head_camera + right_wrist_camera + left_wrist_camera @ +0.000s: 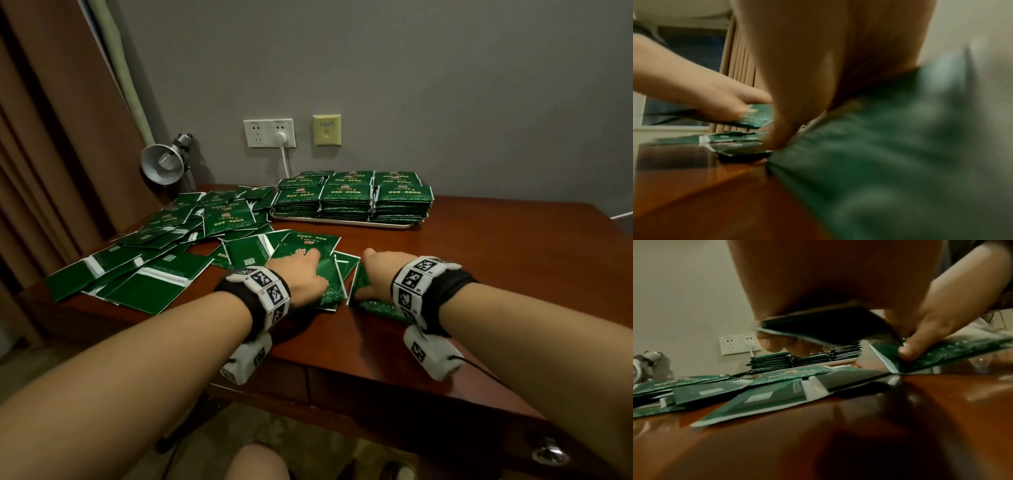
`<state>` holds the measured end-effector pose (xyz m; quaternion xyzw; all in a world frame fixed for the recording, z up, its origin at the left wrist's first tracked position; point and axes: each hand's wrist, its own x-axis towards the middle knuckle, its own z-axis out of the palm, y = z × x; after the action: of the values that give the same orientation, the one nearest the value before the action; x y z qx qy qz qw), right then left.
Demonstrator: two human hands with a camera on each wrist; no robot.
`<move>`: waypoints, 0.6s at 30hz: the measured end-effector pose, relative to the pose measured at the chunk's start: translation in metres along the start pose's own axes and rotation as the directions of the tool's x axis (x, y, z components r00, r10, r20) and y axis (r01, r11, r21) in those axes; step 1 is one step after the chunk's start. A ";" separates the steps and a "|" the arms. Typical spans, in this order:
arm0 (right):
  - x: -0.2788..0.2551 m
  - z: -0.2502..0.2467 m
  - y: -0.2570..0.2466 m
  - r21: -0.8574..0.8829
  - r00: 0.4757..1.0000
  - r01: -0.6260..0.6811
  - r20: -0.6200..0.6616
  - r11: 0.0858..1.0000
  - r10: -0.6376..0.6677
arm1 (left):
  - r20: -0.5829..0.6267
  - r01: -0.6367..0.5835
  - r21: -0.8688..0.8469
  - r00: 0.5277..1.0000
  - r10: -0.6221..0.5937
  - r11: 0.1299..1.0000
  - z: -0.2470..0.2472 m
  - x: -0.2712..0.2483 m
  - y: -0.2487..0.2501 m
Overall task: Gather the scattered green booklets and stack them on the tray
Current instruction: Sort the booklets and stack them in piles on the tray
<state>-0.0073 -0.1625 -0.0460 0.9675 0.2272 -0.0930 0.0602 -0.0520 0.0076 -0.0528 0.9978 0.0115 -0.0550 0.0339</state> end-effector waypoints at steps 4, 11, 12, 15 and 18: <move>0.000 0.013 0.004 -0.043 0.999 -0.023 0.048 0.999 0.025 | 0.092 -0.090 0.091 0.992 0.081 0.992 0.001 0.003 -0.009; 0.006 0.011 -0.001 -0.068 0.980 0.050 0.194 0.996 -0.036 | 0.000 -0.088 0.112 0.996 0.088 0.990 -0.017 0.015 -0.023; 0.008 0.009 -0.003 -0.062 0.977 0.090 0.200 0.994 -0.076 | -0.024 -0.086 0.134 0.996 0.090 0.987 -0.019 0.017 -0.024; 0.013 0.000 -0.009 -0.037 0.972 0.163 0.175 0.986 -0.154 | -0.065 -0.085 0.135 0.993 0.095 0.987 -0.021 0.026 -0.026; 0.017 -0.007 -0.013 -0.080 0.981 0.150 0.136 0.985 -0.138 | -0.094 -0.077 0.074 0.992 0.084 0.994 -0.024 0.037 -0.031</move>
<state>0.0027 -0.1427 -0.0440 0.9368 0.2962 -0.1494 0.1116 -0.0136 0.0406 -0.0349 0.9996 -0.0290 -0.0057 0.0006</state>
